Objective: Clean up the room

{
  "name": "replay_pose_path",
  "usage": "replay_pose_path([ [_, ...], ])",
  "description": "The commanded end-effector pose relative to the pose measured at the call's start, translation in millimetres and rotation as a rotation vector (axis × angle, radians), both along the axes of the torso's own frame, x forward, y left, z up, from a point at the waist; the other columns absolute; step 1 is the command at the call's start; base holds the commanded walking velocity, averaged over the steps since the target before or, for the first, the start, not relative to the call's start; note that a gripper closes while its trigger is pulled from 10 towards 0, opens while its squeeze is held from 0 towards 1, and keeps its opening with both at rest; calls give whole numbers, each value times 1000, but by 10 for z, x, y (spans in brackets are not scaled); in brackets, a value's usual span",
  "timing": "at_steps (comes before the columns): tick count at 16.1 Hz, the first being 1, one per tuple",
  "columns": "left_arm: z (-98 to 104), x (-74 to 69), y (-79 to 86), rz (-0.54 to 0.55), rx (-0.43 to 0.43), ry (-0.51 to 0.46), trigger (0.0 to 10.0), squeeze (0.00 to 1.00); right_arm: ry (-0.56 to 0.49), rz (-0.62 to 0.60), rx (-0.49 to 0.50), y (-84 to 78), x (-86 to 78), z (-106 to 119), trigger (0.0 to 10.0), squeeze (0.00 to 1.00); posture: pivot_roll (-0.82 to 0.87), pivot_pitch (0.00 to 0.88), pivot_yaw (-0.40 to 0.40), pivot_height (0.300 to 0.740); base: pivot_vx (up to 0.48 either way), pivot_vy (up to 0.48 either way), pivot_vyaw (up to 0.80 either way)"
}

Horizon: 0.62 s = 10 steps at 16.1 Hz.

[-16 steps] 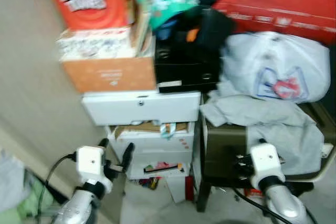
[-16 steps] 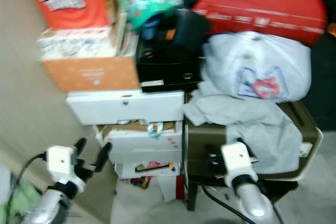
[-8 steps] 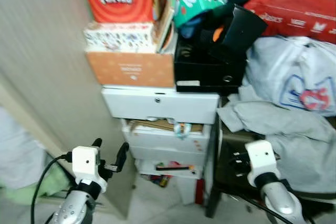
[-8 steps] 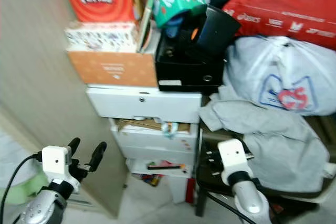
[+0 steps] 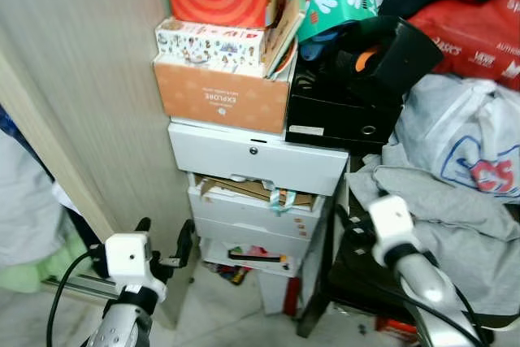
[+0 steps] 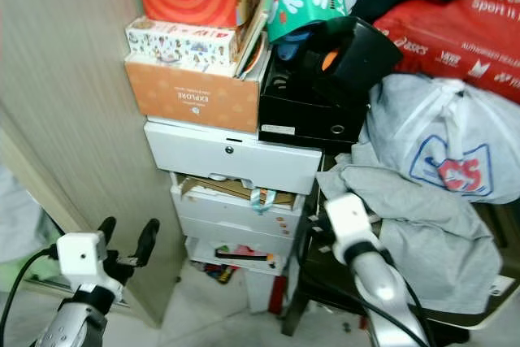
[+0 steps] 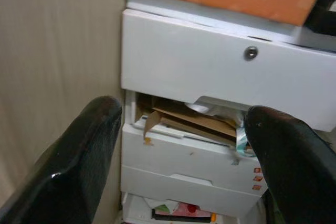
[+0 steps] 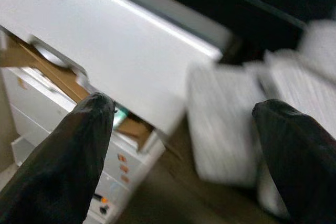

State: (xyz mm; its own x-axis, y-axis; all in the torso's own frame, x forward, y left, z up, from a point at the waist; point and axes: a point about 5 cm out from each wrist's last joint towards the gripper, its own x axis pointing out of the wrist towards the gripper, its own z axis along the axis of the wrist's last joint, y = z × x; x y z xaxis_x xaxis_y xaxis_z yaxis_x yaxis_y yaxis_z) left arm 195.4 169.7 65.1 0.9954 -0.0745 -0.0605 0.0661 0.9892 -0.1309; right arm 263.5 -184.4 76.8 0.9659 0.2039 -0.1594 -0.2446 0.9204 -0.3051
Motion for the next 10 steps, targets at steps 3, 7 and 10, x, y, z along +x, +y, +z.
replay_pose_path([
  [3, 42, -19, 39, 43, 12, -21, 10000, 0, -8, 45, -8, 76, 80, 15, 10000, 0, -69, 0, -76, 740, 0, 0, 0],
  [7, 79, 100, 33, -12, 36, -35, 10000, 0, -15, -11, 5, 37, -2, -34, 10000, 0, -104, 0, -19, 740, 0, 0, 759],
  [10, 83, 153, 13, -40, 39, -37, 10000, 0, -16, -39, 8, 6, -74, -61, 10000, 0, -139, 0, 12, 740, 0, 0, 800],
])
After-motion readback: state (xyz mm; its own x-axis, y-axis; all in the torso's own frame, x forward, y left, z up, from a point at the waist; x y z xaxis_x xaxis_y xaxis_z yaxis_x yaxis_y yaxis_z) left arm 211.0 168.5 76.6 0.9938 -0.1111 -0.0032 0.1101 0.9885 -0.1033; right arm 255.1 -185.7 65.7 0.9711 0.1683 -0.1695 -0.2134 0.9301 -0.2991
